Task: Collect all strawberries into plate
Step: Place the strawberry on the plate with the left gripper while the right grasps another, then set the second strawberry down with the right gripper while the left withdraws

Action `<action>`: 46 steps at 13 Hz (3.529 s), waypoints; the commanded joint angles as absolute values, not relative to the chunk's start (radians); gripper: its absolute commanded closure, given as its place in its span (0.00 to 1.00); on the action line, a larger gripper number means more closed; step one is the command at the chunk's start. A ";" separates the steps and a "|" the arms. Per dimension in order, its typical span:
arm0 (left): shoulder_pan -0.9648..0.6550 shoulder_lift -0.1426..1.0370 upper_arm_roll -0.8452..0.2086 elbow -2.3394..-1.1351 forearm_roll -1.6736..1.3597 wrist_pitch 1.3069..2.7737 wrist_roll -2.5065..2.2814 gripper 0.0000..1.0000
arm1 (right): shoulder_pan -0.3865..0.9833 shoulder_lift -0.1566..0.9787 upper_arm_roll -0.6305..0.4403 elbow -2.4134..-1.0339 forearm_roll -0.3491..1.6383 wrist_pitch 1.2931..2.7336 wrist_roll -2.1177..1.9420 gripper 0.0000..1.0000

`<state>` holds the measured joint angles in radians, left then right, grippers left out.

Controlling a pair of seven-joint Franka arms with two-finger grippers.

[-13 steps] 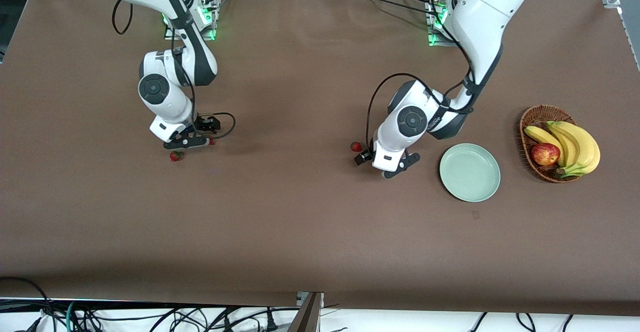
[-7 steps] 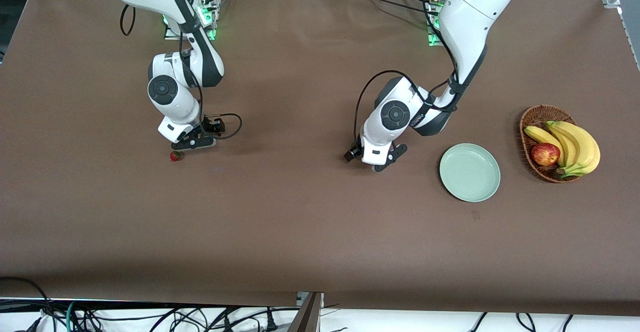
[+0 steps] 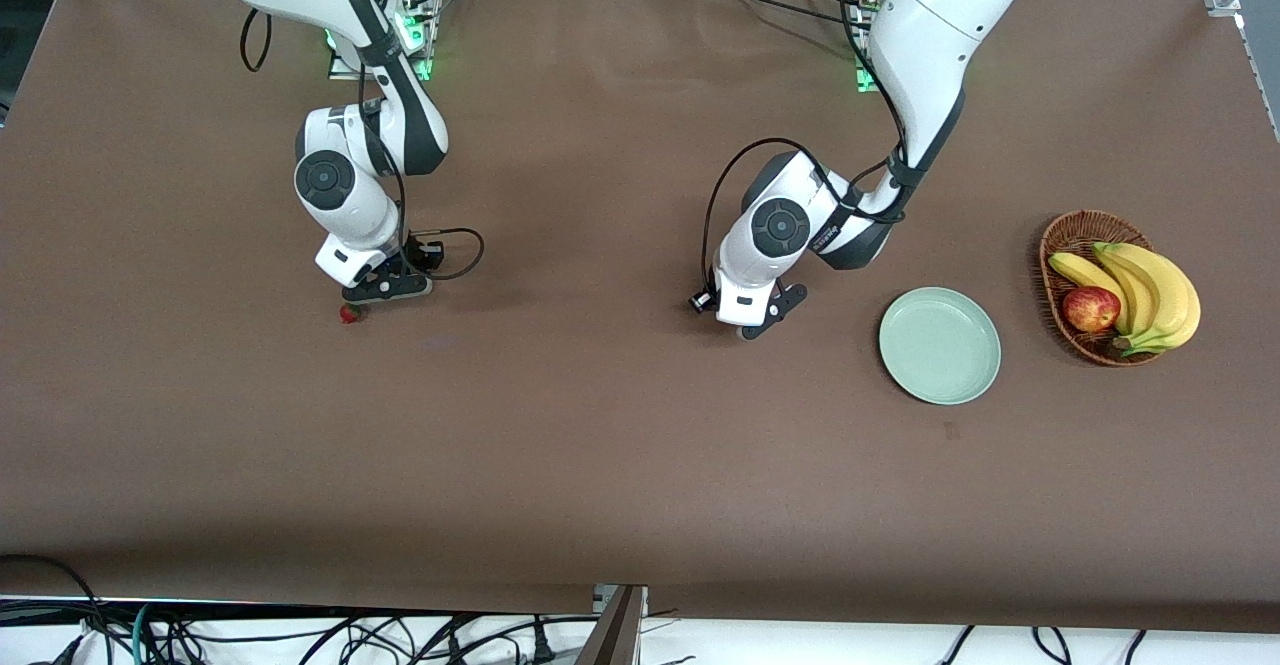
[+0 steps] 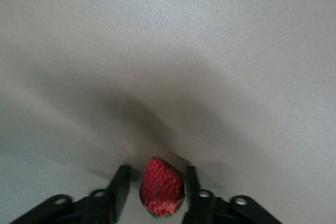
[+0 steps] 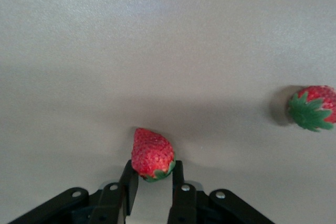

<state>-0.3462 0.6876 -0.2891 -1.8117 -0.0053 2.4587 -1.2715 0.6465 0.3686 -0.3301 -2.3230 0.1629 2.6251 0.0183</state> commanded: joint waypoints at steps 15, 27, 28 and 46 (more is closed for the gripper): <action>-0.005 0.476 -0.267 -1.759 0.003 1.890 -0.449 0.91 | 0.748 0.656 -0.097 -1.590 0.310 2.255 0.726 0.85; 0.143 0.549 -0.267 -1.877 0.282 2.150 0.215 0.77 | 0.988 0.919 -0.101 -1.388 0.314 2.600 1.201 0.12; 0.155 0.549 -0.267 -1.905 0.282 2.193 0.215 0.76 | 0.986 0.904 -0.104 -1.388 0.318 2.597 1.206 0.00; -0.067 0.616 -0.449 -1.708 0.271 2.059 -0.717 0.00 | 0.864 0.558 -0.656 -1.791 0.336 2.101 -0.175 0.00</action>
<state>-0.0040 0.5125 -0.4565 -1.8056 0.2591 2.0706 -0.5672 0.8706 0.6047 -0.6319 -1.6638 0.3073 2.0031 -0.0267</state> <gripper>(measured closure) 0.000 0.000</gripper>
